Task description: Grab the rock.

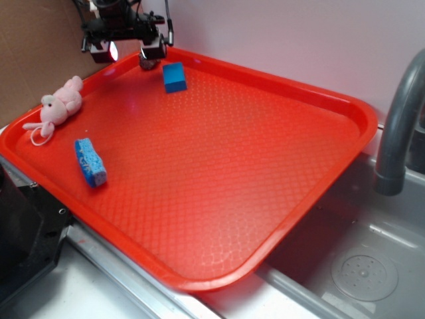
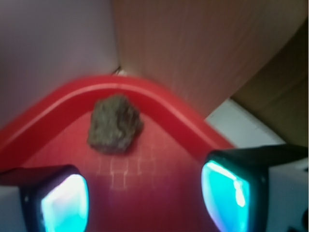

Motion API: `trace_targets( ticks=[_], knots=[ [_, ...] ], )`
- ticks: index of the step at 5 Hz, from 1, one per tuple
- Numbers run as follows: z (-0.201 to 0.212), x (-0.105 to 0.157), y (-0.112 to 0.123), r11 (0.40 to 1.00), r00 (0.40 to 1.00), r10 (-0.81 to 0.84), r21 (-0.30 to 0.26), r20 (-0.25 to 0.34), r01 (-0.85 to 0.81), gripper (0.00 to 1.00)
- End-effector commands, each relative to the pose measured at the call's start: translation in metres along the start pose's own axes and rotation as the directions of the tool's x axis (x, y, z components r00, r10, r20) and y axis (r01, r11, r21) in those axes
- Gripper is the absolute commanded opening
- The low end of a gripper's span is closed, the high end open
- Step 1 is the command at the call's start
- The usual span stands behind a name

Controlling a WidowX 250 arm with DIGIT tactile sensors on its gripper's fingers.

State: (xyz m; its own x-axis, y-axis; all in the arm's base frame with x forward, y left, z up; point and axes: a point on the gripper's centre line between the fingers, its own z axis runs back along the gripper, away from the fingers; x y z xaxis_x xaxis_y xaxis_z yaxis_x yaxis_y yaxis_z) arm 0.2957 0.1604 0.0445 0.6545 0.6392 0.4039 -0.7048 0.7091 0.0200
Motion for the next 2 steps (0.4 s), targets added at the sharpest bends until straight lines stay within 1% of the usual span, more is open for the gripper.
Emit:
trace_targets(
  ticks=[1, 2],
  knots=[
    [-0.0060, 0.0235, 0.0141, 1.000, 1.000, 0.007, -0.003, 0.026, -0.007, 1.00],
    [-0.0140, 0.0306, 0.0110, 1.000, 1.000, -0.015, -0.024, 0.022, 0.015, 1.00]
  ],
)
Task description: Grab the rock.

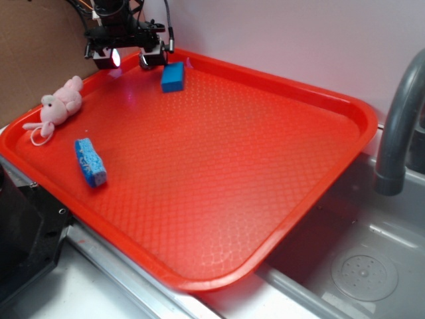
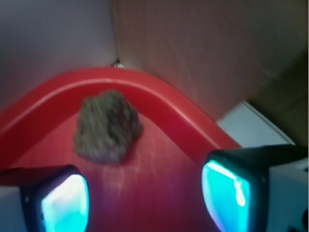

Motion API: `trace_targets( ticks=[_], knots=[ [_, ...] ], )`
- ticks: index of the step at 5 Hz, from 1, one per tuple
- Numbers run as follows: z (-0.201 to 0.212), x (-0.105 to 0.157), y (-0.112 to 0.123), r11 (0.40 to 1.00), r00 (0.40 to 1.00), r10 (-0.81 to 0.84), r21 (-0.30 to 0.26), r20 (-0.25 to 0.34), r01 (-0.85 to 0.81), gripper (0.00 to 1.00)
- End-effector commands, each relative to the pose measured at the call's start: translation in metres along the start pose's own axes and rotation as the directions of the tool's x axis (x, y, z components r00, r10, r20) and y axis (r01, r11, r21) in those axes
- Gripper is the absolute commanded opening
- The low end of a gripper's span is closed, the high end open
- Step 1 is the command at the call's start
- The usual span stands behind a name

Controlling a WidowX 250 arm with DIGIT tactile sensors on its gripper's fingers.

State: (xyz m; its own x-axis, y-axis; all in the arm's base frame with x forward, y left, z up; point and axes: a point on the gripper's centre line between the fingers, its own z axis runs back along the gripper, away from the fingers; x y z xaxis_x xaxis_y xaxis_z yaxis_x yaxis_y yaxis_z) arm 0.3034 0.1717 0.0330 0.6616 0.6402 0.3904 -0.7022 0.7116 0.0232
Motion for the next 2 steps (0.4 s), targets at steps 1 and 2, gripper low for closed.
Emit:
trace_targets(
  ticks=[1, 2],
  knots=[
    [-0.0055, 0.0314, 0.0029, 1.000, 0.999, -0.015, -0.024, 0.039, 0.016, 0.94],
    [-0.0037, 0.0315, 0.0065, 1.000, 0.999, 0.004, -0.021, 0.050, -0.003, 0.00]
  ],
)
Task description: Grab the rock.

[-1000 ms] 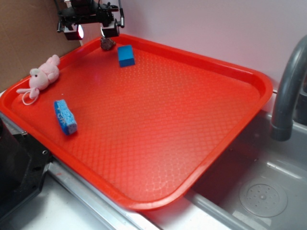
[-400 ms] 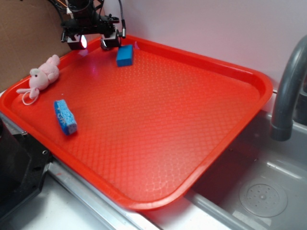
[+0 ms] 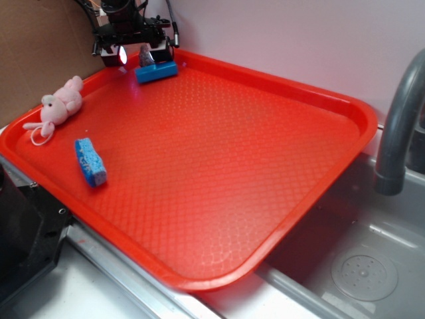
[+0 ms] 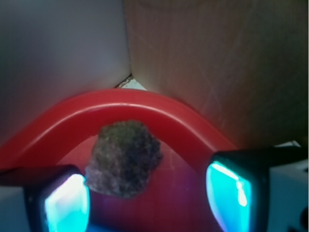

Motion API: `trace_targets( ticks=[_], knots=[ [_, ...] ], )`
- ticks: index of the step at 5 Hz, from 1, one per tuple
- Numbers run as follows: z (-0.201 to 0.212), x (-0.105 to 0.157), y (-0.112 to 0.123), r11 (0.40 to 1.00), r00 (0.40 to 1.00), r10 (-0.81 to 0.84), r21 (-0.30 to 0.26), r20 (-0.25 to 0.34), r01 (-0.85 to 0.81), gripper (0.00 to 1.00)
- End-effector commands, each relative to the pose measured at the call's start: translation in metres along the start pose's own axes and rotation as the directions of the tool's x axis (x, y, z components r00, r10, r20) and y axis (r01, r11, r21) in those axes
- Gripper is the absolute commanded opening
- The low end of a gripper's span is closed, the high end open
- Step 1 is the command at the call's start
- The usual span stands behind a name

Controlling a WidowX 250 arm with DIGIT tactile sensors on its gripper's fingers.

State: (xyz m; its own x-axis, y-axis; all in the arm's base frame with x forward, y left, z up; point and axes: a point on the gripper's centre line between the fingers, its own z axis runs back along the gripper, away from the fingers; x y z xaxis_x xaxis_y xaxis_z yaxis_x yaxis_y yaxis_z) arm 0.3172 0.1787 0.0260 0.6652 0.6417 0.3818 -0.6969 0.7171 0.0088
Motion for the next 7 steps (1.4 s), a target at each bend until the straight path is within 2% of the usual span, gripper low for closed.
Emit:
trace_targets(
  ticks=[1, 2, 3, 4, 5, 6, 7],
  knots=[
    [0.027, 0.016, 0.016, 1.000, 0.998, 0.030, 0.004, 0.057, -0.030, 0.00],
    [0.088, -0.012, 0.014, 0.997, 1.000, 0.018, -0.081, -0.017, -0.019, 0.00],
    [0.147, -0.037, 0.015, 0.981, 0.989, -0.042, -0.195, -0.139, 0.014, 0.00],
    [0.175, -0.052, 0.011, 0.964, 0.962, -0.146, -0.253, -0.229, 0.086, 0.00],
    [0.192, -0.069, -0.004, 0.906, 0.871, -0.369, -0.334, -0.326, 0.259, 0.00],
    [0.215, -0.102, -0.009, 0.842, 0.791, -0.513, -0.372, -0.334, 0.390, 0.00],
    [0.220, -0.109, -0.003, 0.857, 0.826, -0.491, -0.325, -0.276, 0.400, 0.00]
  ],
)
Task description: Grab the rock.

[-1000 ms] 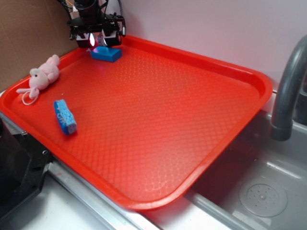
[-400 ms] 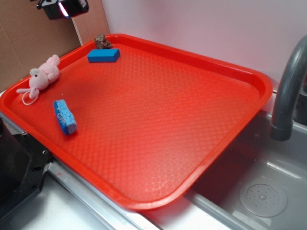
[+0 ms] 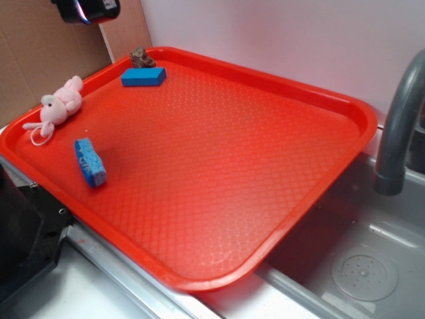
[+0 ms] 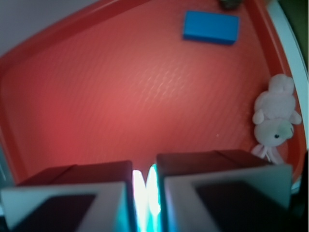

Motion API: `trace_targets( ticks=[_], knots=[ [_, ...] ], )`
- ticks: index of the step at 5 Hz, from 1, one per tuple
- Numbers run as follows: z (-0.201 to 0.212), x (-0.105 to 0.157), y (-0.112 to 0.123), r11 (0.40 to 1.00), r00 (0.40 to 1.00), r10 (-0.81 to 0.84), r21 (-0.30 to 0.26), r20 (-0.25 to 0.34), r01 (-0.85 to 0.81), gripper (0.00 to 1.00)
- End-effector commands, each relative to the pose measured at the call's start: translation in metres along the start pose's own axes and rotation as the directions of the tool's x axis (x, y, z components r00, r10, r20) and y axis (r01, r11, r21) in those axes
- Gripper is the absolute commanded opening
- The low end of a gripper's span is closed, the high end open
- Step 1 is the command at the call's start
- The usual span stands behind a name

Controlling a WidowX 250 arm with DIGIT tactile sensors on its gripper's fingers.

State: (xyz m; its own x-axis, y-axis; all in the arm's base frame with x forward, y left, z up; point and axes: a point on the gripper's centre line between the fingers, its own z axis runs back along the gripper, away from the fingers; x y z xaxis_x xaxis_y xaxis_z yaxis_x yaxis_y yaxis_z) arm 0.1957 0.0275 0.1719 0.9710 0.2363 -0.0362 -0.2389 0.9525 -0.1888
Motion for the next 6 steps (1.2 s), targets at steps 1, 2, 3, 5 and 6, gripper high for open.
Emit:
trace_targets(
  ticks=[1, 2, 3, 5, 6],
  knots=[
    [0.016, 0.004, 0.040, 0.989, 0.955, 0.102, 0.075, 0.279, -0.128, 1.00],
    [0.004, 0.057, 0.080, 0.954, 0.876, 0.214, 0.102, 0.432, -0.283, 1.00],
    [-0.003, 0.107, 0.110, 0.917, 0.783, 0.263, 0.106, 0.564, -0.384, 1.00],
    [-0.003, 0.107, 0.110, 0.917, 0.783, 0.263, 0.106, 0.564, -0.384, 1.00],
    [-0.003, 0.107, 0.110, 0.917, 0.783, 0.263, 0.106, 0.564, -0.384, 1.00]
  ],
)
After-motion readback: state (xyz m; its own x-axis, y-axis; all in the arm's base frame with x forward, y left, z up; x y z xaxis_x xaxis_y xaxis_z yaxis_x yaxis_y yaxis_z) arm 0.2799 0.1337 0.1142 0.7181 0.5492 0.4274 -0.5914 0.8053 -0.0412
